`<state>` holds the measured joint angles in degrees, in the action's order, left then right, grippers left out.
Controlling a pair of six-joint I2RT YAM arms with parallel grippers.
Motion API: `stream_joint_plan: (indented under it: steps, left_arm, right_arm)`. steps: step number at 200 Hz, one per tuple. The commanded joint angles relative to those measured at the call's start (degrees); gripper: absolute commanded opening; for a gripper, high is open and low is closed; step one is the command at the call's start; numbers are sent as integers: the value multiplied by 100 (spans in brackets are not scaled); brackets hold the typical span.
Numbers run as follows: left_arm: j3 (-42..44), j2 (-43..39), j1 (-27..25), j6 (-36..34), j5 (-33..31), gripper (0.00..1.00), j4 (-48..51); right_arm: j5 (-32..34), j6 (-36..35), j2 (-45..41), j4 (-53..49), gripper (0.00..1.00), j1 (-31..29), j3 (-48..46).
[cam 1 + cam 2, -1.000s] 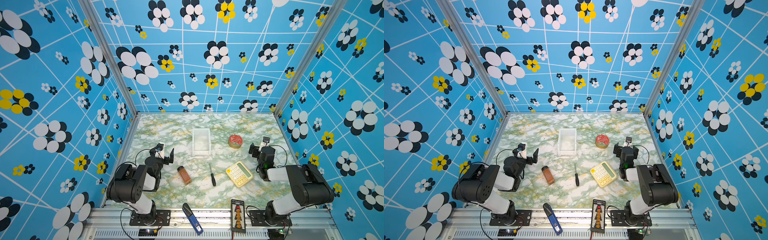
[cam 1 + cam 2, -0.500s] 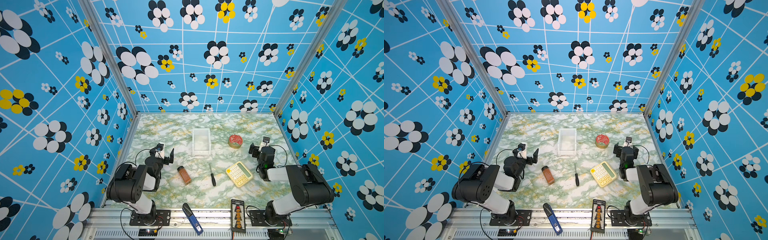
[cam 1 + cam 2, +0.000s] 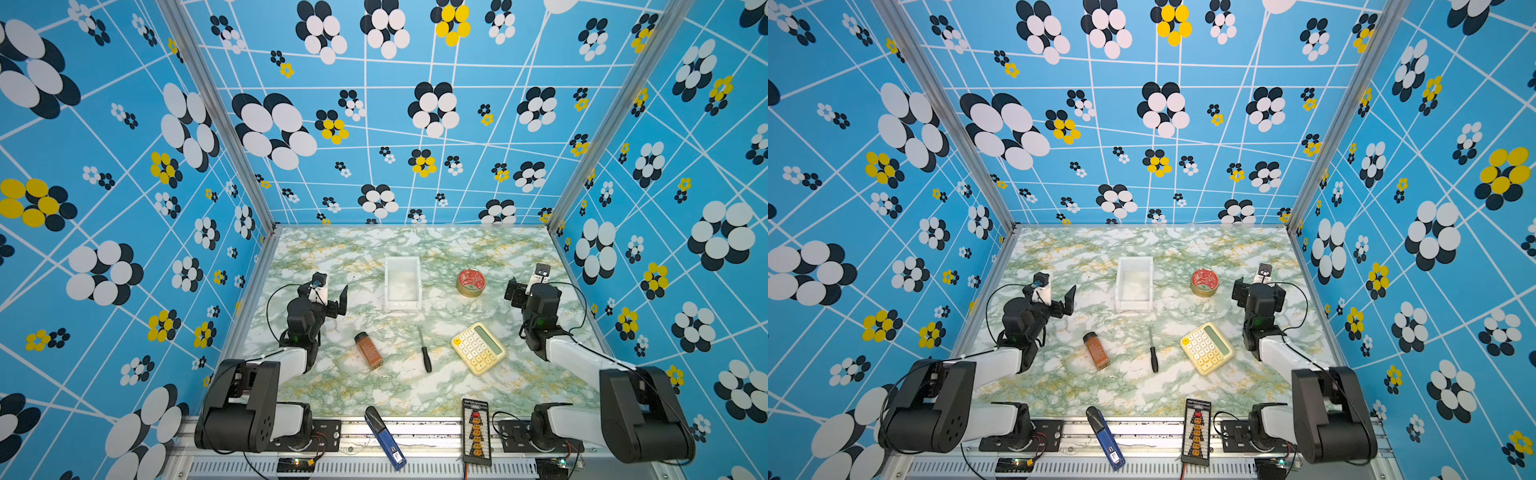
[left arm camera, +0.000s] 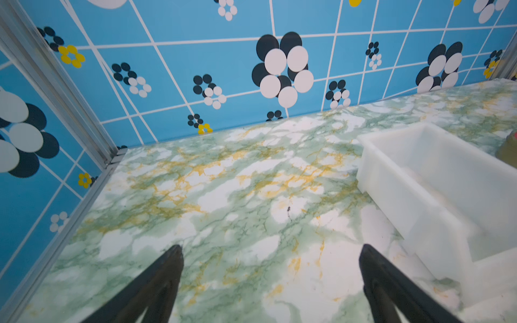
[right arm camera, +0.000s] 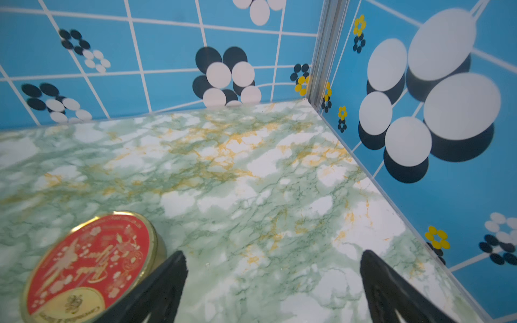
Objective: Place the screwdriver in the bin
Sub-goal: 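Reach the right gripper toward the black-handled screwdriver while the left arm rises forward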
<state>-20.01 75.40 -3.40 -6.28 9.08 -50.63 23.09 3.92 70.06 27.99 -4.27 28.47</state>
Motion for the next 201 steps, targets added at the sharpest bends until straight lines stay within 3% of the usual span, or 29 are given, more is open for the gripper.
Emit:
stream_joint_plan:
  steps: [1,21,56,86,120,140,159,201]
  left_arm:
    - [-589,-193,41,-230,41,99,2133]
    - [-1163,-453,24,-386,13,99,3544]
    - [-2324,-960,-46,-805,84,99,6252]
    - [-2859,-1636,-69,-1010,340,99,7718]
    - [-3797,-1792,-107,-985,536,99,8918]
    - [-4542,-1248,-209,-706,106,99,9579]
    - [-5204,-602,-227,-396,73,99,10201]
    - [-5825,-13,-384,-255,1106,99,10659]
  right_arm:
    - [-3,787,-704,-2671,99,-62,768]
    - [-64,1316,-1172,-4446,99,-379,1426]
    - [-471,1770,-2018,-5908,99,-1295,1494]
    - [-925,2390,-2111,-7026,97,-2294,1741]
    - [-1393,2877,-1654,-7556,90,-3526,2102]
    - [-1487,3013,-1144,-7760,89,-4119,2482]
    - [-1560,3146,-641,-7734,81,-4555,2700]
    - [-1722,3512,170,-7022,72,-5182,2524]
